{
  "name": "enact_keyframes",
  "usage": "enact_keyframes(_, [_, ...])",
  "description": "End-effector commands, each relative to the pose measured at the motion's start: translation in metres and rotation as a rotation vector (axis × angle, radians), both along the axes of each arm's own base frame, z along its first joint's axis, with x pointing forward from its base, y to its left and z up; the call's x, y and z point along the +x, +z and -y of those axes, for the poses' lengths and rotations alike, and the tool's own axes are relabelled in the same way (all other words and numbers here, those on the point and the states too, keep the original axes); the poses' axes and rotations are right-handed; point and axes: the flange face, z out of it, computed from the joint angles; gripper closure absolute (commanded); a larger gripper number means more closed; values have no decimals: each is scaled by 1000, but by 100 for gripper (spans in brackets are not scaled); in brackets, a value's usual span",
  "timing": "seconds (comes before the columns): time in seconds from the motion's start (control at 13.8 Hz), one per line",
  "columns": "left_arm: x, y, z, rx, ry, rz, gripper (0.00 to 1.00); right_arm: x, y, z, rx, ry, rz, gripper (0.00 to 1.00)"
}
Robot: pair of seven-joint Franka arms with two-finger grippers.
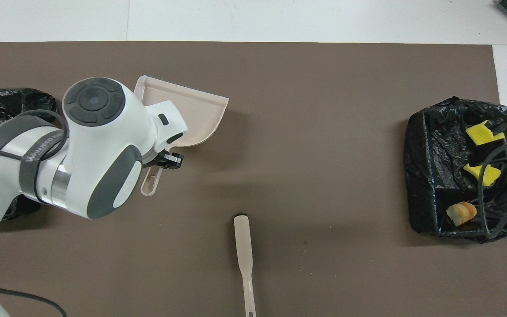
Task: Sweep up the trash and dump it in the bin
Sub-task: 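Set the dustpan down at the table center and open the left gripper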
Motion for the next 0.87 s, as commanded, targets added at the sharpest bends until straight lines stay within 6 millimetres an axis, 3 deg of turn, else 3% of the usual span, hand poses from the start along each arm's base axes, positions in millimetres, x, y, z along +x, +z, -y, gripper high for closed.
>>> enact_keyframes(0.0, [6, -14, 41, -18, 100, -4, 100, -4, 1, -1, 13, -8, 17, 0])
enact_keyframes(0.15, [10, -19, 71, -26, 113, 9, 100, -4, 1, -1, 13, -8, 17, 0])
enact_keyframes(0.36, [10, -33, 98, -56, 190, 10, 100, -4, 1, -1, 13, -8, 17, 0])
enact_keyframes(0.8, [5, -51, 130, -118, 187, 25, 100, -4, 1, 0, 14, -10, 17, 0])
